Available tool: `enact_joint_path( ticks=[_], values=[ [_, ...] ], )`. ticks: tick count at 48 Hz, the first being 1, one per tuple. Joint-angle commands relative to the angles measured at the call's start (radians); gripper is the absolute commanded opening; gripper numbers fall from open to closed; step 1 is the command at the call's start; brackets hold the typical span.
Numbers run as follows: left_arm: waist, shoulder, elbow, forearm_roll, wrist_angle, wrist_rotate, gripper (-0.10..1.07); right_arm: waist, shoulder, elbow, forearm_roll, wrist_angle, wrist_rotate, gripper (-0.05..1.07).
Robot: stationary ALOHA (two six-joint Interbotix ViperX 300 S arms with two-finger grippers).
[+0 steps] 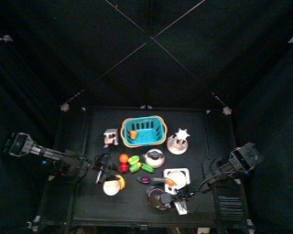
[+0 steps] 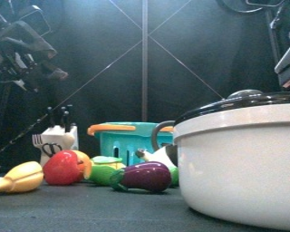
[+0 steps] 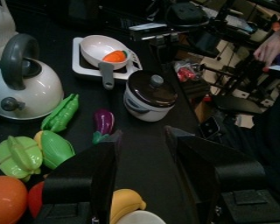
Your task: Move pot left and up
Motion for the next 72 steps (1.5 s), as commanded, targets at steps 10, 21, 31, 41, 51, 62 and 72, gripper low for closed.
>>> enact_joint_path(
  ticks=[10, 21, 31, 41, 51, 62, 72],
  values=[
    [-0.002, 0.0, -0.008, 0.0, -0.003, 0.002, 0.83, -0.038, 0.037, -0.018, -0.021, -0.003, -0.003, 0.53],
    [-0.002, 0.002, -0.005, -0.002, -0.003, 0.002, 0.83, -0.083, 0.058, -0.046, -0.078, -0.009, -0.003, 0.53],
    [-0.003, 0.002, -0.002, 0.0, -0.003, 0.003, 0.83, -0.115, 0.084, -0.095, -0.14, -0.014, -0.003, 0.53],
    [-0.003, 0.002, -0.002, 0.0, -0.003, 0.003, 0.83, -0.138, 0.129, -0.153, -0.186, -0.011, -0.006, 0.53],
    [-0.003, 0.002, 0.002, 0.0, -0.003, 0.003, 0.83, -0.172, 0.166, -0.206, -0.201, -0.009, -0.006, 0.53],
    [-0.003, 0.002, 0.003, 0.0, -0.003, 0.003, 0.83, -0.166, 0.152, -0.229, -0.192, 0.061, -0.003, 0.53],
    [-0.002, 0.002, -0.002, -0.002, -0.003, 0.002, 0.83, -0.106, 0.098, -0.233, -0.143, 0.176, -0.012, 0.52]
  ],
)
